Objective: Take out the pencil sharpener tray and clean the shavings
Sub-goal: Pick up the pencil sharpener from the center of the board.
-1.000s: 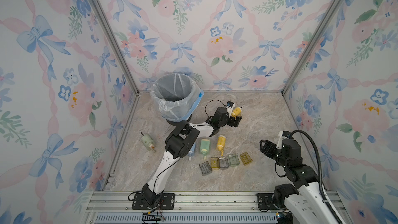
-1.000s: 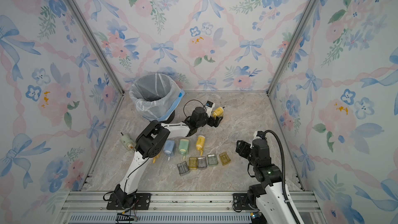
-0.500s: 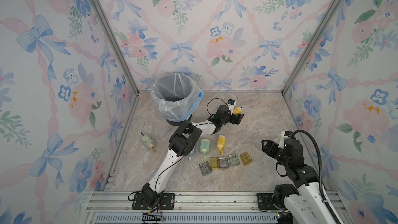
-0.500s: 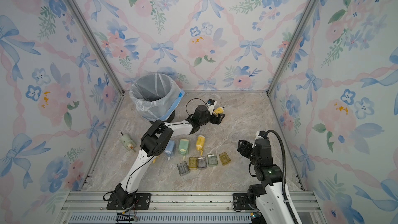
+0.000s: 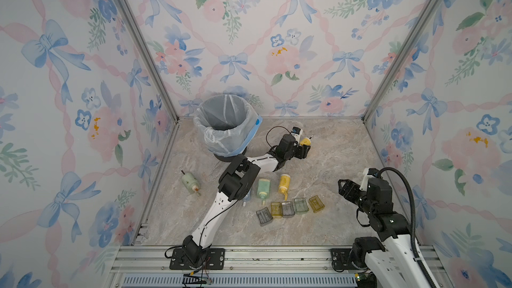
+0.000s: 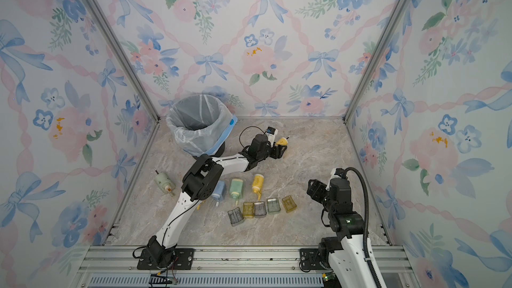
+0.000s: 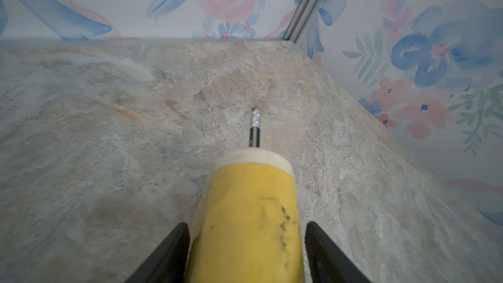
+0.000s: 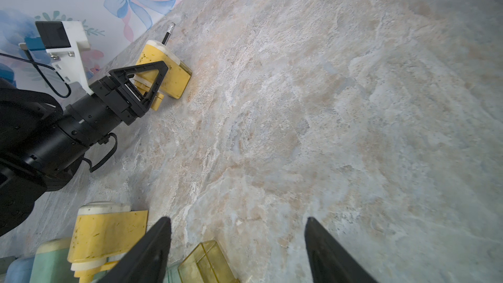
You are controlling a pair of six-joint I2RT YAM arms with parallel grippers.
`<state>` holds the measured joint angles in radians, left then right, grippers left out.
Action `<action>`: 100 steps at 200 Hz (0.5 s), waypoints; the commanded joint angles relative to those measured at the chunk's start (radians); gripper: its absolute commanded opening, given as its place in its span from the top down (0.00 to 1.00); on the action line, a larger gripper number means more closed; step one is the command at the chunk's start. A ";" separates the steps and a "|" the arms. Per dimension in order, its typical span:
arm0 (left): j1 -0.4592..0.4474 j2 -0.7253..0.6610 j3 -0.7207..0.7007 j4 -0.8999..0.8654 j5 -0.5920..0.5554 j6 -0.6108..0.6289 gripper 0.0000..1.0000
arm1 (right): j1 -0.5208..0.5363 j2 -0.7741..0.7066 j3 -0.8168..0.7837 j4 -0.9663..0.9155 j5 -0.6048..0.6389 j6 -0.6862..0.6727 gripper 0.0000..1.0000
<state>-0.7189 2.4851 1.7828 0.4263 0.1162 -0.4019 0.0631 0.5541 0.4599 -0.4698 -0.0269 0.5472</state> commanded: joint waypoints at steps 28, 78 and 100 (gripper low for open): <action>0.003 0.029 0.035 -0.024 -0.027 0.001 0.46 | -0.018 -0.010 0.020 -0.023 -0.016 -0.018 0.23; 0.003 0.014 0.031 -0.025 -0.018 0.032 0.67 | -0.025 -0.004 0.020 -0.015 -0.024 -0.017 0.23; 0.004 -0.015 0.006 -0.025 -0.005 0.049 0.74 | -0.026 -0.003 0.021 -0.014 -0.029 -0.017 0.23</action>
<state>-0.7181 2.4866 1.8050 0.4164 0.0898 -0.3866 0.0463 0.5537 0.4599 -0.4698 -0.0425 0.5449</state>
